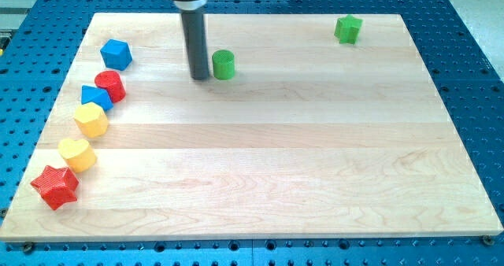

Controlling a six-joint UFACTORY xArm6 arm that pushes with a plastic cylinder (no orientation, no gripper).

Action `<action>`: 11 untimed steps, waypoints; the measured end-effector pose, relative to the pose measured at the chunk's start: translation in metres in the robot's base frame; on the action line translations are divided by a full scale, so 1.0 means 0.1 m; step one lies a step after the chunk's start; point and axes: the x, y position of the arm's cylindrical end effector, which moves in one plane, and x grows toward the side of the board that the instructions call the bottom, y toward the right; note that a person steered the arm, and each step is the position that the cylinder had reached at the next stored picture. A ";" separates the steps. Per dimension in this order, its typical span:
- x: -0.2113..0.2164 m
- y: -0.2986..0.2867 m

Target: Place the green circle to the left of the green star

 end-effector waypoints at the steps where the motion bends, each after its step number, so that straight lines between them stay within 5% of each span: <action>1: 0.01 -0.36; 2: 0.10 0.24; 4: -0.58 1.60; 6: -0.90 0.95; 7: -0.93 1.44; 8: -0.87 0.92; 10: -1.02 1.77; 11: -0.99 1.33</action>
